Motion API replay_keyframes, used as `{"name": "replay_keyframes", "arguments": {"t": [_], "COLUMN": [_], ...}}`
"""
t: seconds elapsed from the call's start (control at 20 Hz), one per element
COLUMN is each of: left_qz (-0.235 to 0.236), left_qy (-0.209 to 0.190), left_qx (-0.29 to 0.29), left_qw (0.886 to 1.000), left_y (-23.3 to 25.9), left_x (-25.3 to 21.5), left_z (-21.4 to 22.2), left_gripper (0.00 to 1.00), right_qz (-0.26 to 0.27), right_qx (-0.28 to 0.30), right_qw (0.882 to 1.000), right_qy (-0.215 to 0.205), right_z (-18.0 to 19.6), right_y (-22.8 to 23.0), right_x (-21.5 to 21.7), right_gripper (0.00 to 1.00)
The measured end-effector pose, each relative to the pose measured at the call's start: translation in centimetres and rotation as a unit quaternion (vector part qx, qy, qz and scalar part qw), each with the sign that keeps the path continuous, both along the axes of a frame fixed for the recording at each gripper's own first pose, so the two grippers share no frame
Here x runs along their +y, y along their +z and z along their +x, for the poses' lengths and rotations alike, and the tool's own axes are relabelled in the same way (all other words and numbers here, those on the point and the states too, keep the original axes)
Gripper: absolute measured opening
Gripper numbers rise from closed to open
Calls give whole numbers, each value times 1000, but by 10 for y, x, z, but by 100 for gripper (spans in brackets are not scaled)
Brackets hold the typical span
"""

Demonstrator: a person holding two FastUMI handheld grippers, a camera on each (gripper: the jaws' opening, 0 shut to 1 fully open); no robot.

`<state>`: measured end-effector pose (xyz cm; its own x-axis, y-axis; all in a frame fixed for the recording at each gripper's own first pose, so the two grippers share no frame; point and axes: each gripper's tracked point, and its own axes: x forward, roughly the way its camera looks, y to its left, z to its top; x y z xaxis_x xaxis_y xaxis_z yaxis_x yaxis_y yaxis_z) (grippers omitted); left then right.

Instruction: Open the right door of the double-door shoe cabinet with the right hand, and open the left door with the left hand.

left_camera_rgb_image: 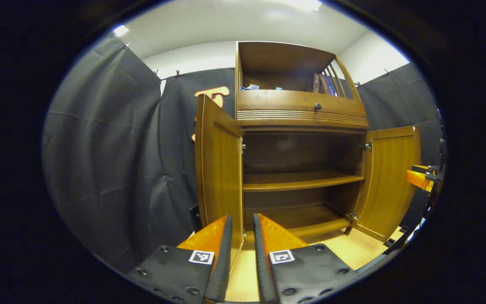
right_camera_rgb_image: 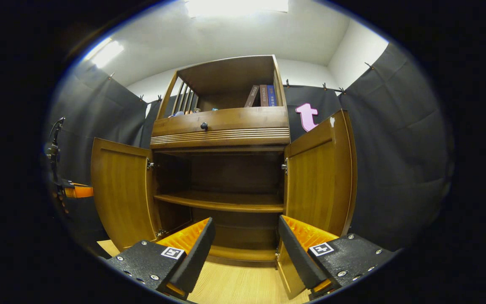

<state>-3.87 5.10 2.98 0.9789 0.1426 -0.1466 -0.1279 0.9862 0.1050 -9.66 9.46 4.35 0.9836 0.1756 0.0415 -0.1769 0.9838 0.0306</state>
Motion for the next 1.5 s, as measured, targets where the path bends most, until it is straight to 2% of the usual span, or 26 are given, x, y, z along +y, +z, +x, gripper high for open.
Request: {"name": "replay_keyframes", "arguments": {"t": [0.1, 0.4, 0.5, 0.65, 0.8, 1.5], "left_qz": [2, -1, 6, 20, 15, 19], "left_qy": [0, -7, -5, -5, -12, 0], "left_qx": [-7, -43, -52, -57, -54, -57], "left_qw": [1000, 999, 999, 998, 998, 998], "left_y": [9, 42, 52, 56, 55, 58], "left_x": [-11, -34, -37, -42, -48, -41], "left_z": [5, 6, 5, 5, 6, 8], "left_gripper": [44, 92, 99, 99, 99, 99], "right_qz": [-4, -9, -6, -8, -6, -6], "right_qx": [-9, -18, -20, -20, -22, -25], "right_qw": [1000, 1000, 1000, 1000, 1000, 1000], "right_qy": [-1, 1, -1, -5, -8, -9], "right_z": [0, 1, 1, 2, 3, 1], "right_y": [10, 27, 29, 30, 31, 32], "right_x": [-5, -14, -19, -25, -29, -32], "right_gripper": [92, 92, 92, 92, 92, 92]}}
